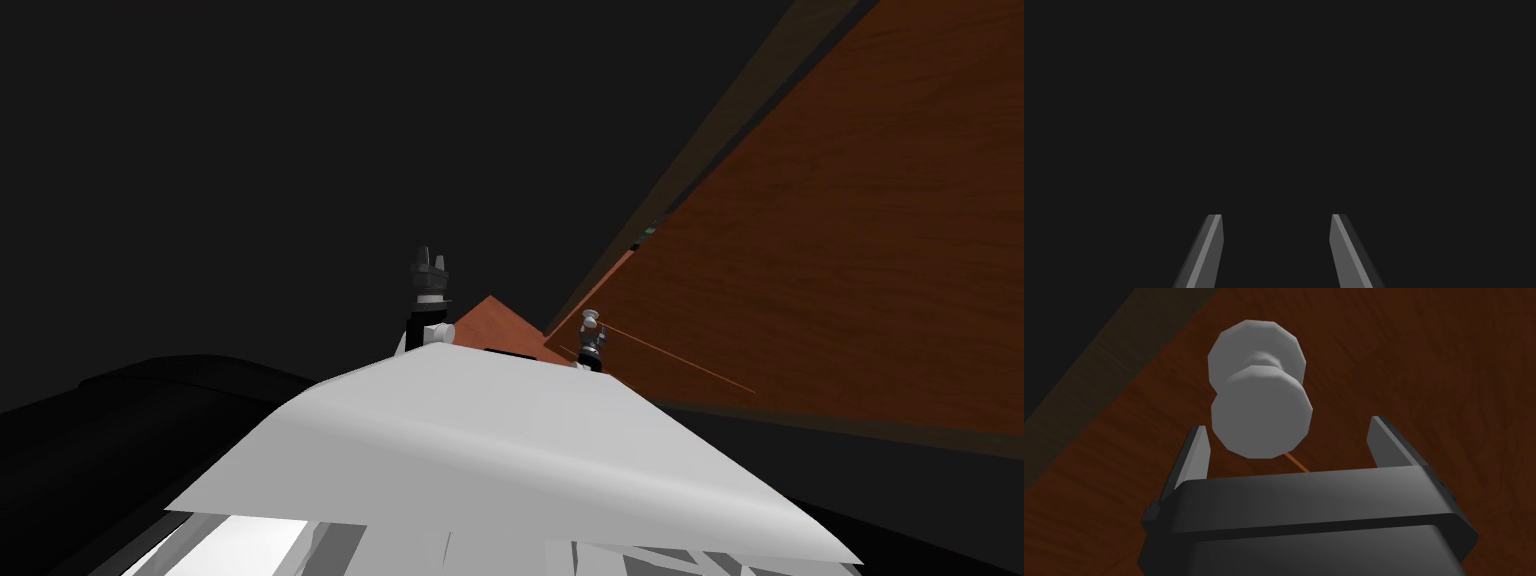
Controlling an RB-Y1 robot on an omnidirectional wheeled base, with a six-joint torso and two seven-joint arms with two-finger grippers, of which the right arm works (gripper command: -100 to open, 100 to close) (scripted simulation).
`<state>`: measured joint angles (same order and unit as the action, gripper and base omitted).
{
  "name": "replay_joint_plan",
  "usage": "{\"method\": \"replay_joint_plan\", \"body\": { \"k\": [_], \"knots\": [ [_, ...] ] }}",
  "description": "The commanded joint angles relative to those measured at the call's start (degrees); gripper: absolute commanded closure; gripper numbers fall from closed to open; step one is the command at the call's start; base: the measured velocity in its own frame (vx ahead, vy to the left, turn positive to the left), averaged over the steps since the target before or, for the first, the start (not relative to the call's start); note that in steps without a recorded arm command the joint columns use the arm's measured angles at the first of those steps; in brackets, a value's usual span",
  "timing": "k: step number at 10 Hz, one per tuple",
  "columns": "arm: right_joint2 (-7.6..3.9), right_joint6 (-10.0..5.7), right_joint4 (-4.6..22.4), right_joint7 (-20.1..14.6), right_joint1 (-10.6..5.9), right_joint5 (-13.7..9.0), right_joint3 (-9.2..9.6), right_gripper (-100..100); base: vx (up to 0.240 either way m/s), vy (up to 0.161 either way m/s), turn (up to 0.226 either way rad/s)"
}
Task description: Pull the door open
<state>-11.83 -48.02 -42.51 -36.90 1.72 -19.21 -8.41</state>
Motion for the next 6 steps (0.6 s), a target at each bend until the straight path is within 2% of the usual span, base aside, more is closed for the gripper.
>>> {"method": "replay_joint_plan", "body": {
  "k": [1, 2, 4, 5, 6],
  "knots": [
    [0.33, 0.08, -0.2, -2.9, -0.19, -1.3, 0.50, -100, -0.059, -0.002, 0.037],
    [0.33, 0.08, -0.2, -3.2, -0.19, -1.3, 0.50, -100, -0.046, 0.001, 0.016],
    [0.97, 0.29, -0.6, -7.0, -0.52, -3.5, 1.40, -100, -0.062, -0.002, 0.040],
    [0.97, 0.29, -0.6, -7.9, -0.52, -3.5, 1.40, -100, -0.060, -0.005, 0.028],
    [1.30, 0.40, -0.8, -9.9, -0.69, -4.6, 1.86, -100, -0.053, -0.004, 0.040]
  ]
}}
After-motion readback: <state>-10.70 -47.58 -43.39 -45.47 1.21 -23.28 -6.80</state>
